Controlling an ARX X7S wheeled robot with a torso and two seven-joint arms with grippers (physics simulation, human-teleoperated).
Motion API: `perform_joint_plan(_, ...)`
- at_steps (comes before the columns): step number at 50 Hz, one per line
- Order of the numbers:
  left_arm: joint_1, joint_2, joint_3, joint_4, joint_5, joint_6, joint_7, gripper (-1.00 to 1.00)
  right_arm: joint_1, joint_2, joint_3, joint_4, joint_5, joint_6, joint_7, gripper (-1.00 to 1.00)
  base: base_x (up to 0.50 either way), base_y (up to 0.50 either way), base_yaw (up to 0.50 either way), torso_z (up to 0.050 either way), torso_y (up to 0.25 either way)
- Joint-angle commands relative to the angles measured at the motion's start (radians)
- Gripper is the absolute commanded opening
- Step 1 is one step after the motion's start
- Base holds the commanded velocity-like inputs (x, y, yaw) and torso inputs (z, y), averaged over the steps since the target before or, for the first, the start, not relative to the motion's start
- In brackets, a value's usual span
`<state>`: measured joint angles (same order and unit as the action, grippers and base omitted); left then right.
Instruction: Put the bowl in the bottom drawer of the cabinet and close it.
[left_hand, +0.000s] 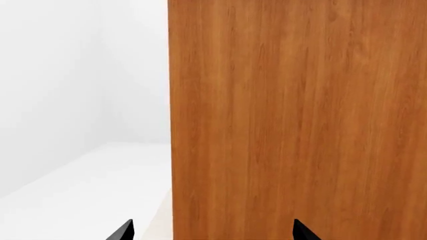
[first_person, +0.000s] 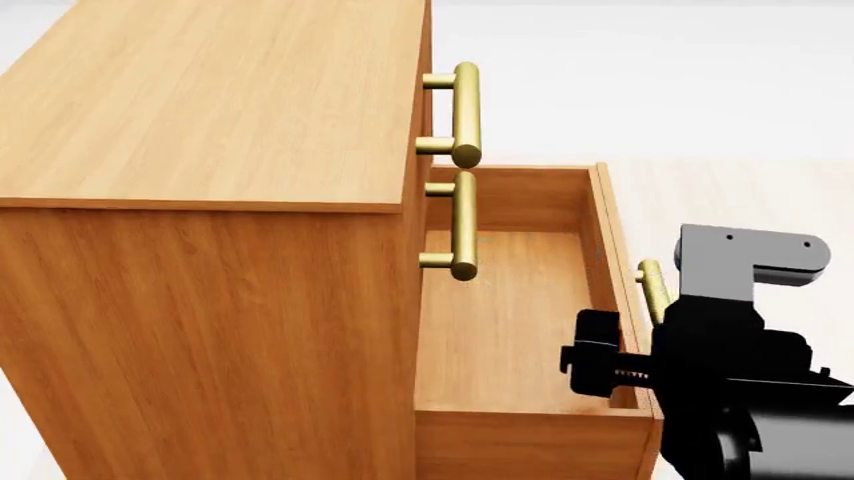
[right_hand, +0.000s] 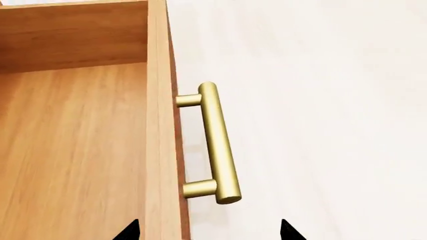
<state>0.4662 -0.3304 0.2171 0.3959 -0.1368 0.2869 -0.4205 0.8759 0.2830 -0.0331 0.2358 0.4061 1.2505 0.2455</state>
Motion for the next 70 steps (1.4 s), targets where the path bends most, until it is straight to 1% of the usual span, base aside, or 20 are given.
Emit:
perform_joint_plan(1, 0.001, -0.002, 0.002, 0.0, -0.001, 0.001, -0.007, 1.0, -0.006, 0.01, 0.009, 0.011, -0.008, -0.022, 0.013, 1.0, 0.0, 0.0, 0.0, 0.0, 0.0)
perform_joint_plan(39, -0.004, -0.011, 0.011, 0.002, -0.003, -0.002, -0.025, 1.0, -0.029, 0.057, 0.0, 0.073, -0.04, -0.103, 0.023, 1.0, 0.0, 0.0, 0.0, 0.0, 0.0)
perform_joint_plan(70, -0.003, -0.021, 0.016, 0.005, -0.006, 0.0, -0.037, 1.0, -0.022, 0.092, 0.022, 0.131, -0.051, -0.139, 0.033, 1.0, 0.0, 0.0, 0.0, 0.0, 0.0)
